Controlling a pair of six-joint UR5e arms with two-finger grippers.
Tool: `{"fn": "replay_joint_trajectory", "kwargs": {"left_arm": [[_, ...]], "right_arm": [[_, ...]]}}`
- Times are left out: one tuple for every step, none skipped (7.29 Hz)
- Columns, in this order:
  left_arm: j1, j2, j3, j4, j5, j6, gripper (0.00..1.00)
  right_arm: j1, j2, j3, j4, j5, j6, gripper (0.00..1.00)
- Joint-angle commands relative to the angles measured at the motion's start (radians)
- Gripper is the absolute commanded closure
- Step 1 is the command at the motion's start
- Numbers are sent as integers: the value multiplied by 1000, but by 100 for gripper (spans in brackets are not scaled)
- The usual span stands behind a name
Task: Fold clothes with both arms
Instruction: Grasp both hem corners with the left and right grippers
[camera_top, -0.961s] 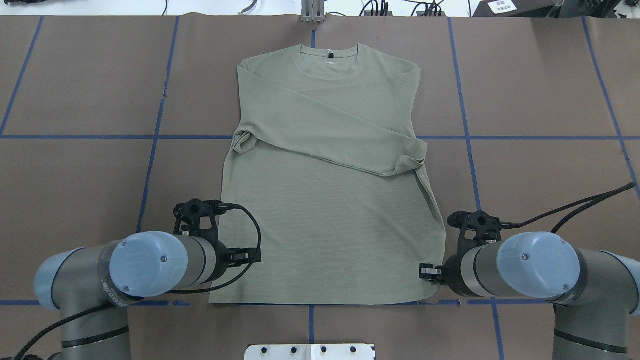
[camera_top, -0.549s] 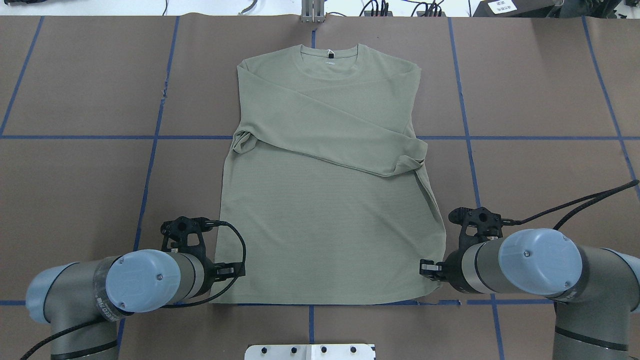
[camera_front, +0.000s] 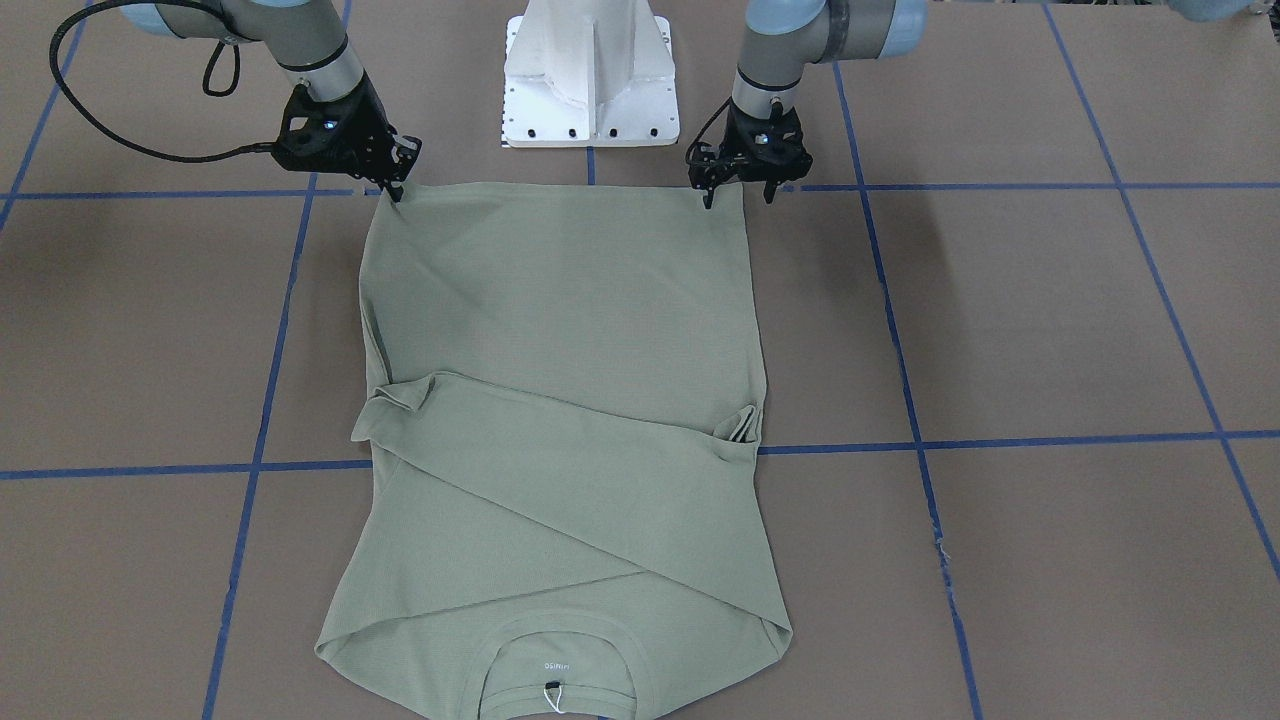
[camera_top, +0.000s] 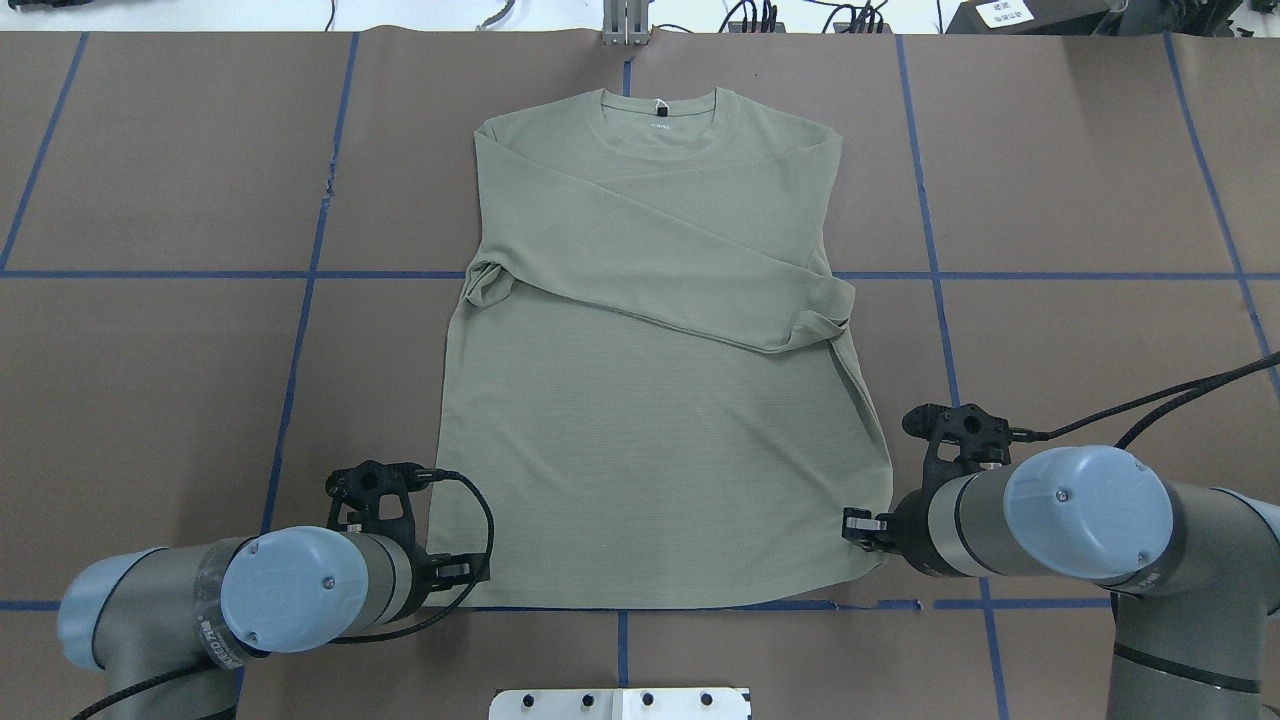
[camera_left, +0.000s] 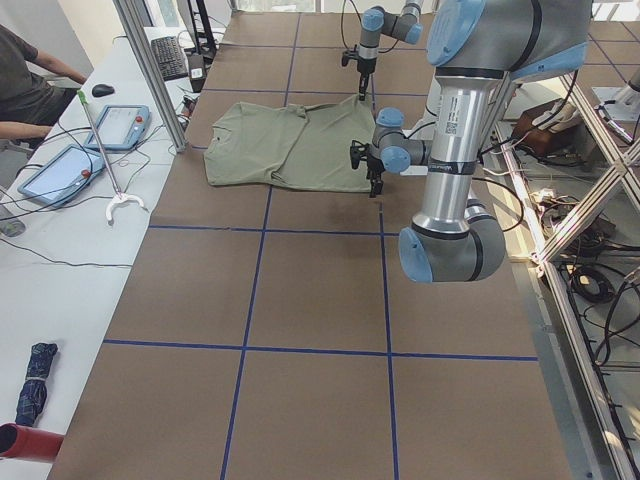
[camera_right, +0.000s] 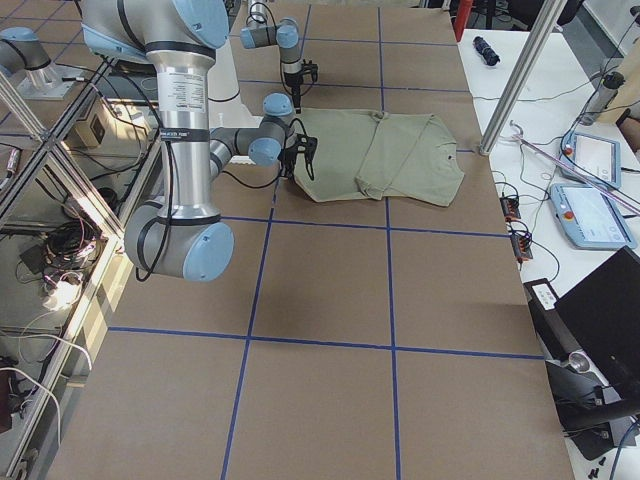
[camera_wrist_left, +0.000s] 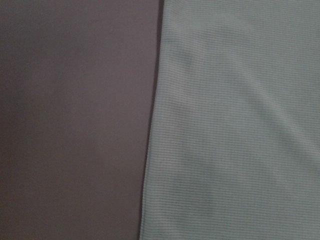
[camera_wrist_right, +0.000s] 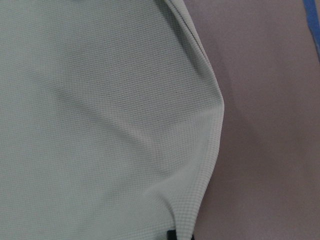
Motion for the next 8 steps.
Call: {"fn": "replay_joint_trajectory", "kwargs": {"left_arm": [[16, -3, 0, 12, -1, -4, 10], [16, -4, -2, 15, -1, -5, 19], [16, -4, -8, 17, -1, -5, 39], [16, -3, -3, 21, -1, -5, 56], [16, -3, -5, 21, -1, -5, 74], [16, -3, -8, 21, -1, -4, 90], [16, -6, -21, 23, -4, -4, 100], [16, -6, -58, 41, -10, -2, 100]], "right_arm": [[5, -1, 0, 1, 2, 0, 100], [6, -1, 0, -1, 2, -1, 100], [8, 1, 0, -1, 3, -1, 100], [9, -1, 0, -1, 5, -1, 100], [11, -1, -1, -1, 5, -1, 100], [14, -1, 0, -1, 8, -1, 100], [14, -1, -1, -1, 8, -1, 100], [15, -1, 0, -1, 10, -3, 100]]}}
